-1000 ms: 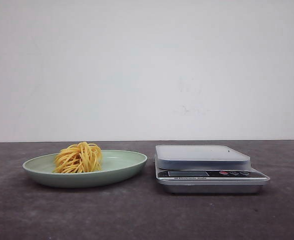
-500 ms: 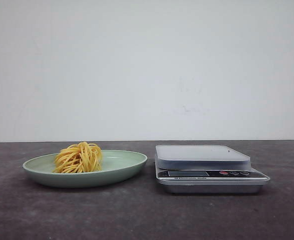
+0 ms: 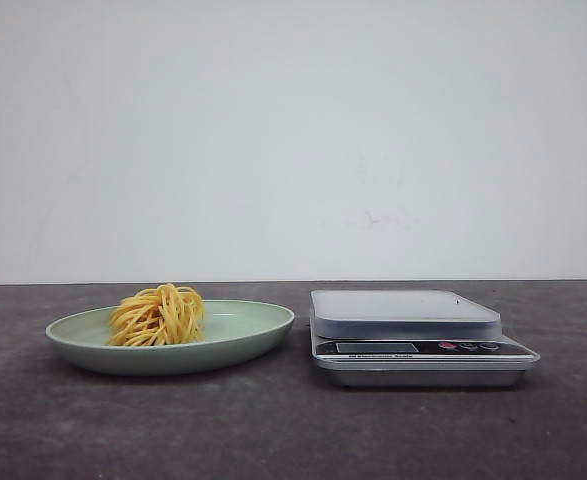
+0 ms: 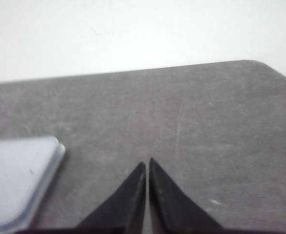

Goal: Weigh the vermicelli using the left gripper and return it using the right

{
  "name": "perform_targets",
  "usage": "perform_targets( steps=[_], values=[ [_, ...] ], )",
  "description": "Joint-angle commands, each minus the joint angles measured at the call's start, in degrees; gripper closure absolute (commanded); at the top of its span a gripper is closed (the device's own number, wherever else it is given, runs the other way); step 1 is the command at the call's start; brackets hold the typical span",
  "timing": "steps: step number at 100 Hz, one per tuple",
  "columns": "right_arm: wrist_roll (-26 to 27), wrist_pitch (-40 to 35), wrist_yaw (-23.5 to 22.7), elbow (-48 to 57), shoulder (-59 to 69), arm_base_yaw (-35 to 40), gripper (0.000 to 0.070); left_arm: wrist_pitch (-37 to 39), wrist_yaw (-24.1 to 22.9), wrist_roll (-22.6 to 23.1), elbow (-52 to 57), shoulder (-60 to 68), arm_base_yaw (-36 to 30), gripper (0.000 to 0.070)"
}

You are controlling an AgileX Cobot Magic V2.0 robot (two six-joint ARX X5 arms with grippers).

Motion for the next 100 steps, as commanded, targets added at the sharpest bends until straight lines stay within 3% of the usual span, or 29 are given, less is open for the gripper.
perform_targets(
  steps=[1,16,28,44,57,84,88,91,95,100],
  values=[
    [6.3,0.7,-0.7,1.6,0.0,0.0,0.0698,3.6,0.1,-4.6,1.0,-0.1,0.0,0.0694],
    [9.4,-1.2,-2.5,7.8,0.9,0.1,0.0699,-1.0,-4.2,-7.2,8.6,1.8,0.0,0.0691],
    [10.0,-5.8,-2.5,15.5,4.0,0.1,0.0699,-3.3,-4.3,-10.0,16.2,7.2,0.0,0.0691],
    [8.3,-9.9,-2.9,25.4,9.8,0.1,0.0699,-7.6,-0.3,-9.7,27.9,16.1,0.0,0.0691],
    [4.8,-10.9,-4.5,32.0,13.4,0.1,0.0699,-9.6,2.5,-5.8,35.4,20.8,0.0,0.0691],
    [-0.5,-19.4,-6.4,41.9,18.5,0.1,0.0696,-6.5,4.5,-5.6,37.8,21.7,0.0,0.0667],
    [-1.2,-20.3,-7.1,42.7,18.7,0.1,0.0652,-7.0,4.5,-5.4,37.8,21.7,0.0,0.0662],
    [-1.5,-20.8,-7.6,43.2,18.7,0.1,0.0565,-7.7,4.8,-5.0,37.9,21.6,0.0,0.0641],
    [-1.4,-21.0,-8.0,43.8,18.7,0.1,0.0415,-8.6,5.7,-4.9,37.9,21.6,0.0,0.0563],
    [-1.4,-21.0,-8.9,44.3,18.7,0.1,0.0244,-9.3,6.4,-4.9,37.9,21.7,0.0,0.0414]
  ],
)
